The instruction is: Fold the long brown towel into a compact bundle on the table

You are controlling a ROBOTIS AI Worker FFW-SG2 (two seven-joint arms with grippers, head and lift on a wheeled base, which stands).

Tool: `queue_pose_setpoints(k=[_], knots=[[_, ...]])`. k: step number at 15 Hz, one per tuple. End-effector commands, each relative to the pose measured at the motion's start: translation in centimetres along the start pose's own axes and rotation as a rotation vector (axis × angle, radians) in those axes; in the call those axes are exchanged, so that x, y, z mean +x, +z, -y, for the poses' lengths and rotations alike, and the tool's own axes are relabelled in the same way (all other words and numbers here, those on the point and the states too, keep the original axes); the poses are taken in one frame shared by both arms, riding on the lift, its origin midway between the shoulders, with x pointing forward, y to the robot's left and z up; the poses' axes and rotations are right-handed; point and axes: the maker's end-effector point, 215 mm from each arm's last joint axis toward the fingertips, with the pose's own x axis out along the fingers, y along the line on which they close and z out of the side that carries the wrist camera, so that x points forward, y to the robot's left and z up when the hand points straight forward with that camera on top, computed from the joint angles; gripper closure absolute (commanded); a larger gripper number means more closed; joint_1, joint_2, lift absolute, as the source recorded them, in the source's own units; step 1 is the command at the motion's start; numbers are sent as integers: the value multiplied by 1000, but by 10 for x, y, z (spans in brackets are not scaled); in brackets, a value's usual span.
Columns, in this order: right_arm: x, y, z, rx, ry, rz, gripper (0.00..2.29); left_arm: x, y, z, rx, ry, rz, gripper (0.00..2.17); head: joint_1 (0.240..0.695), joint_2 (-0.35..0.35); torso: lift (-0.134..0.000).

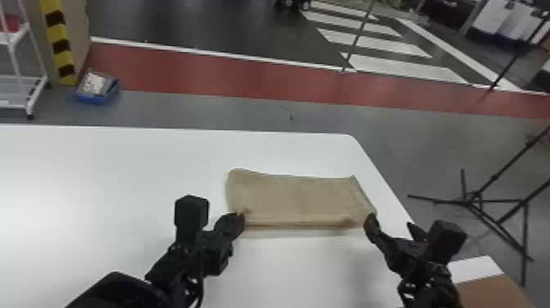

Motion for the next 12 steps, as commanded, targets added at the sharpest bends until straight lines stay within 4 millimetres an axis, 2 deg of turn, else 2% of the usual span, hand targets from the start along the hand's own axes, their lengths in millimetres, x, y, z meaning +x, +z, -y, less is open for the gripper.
queue_pose_setpoints(k=[1,2,6,8,9,11,12], knots=[[4,2,0,1,-1,2,76,-7,15,-14,-35,33,35,1376,695,-350,-110],[6,2,-1,3,1,2,76,-13,17,-24,-31,57,42,1376,695,-350,-110],[12,4,-20,-3,27,-5,76,-37,50,-92,-66,172,80,1372,695,-350,-110],[14,6,-28,-7,39,-4,80,-61,51,-150,-75,260,85,1372,695,-350,-110],[15,6,-32,-14,39,-7,80,-72,48,-172,-80,294,84,1372,695,-350,-110],[18,7,-40,-21,47,-9,80,-91,48,-208,-85,346,90,1372,695,-350,-110],[19,6,-44,-24,52,-17,80,-98,45,-219,-93,362,90,1372,695,-350,-110]])
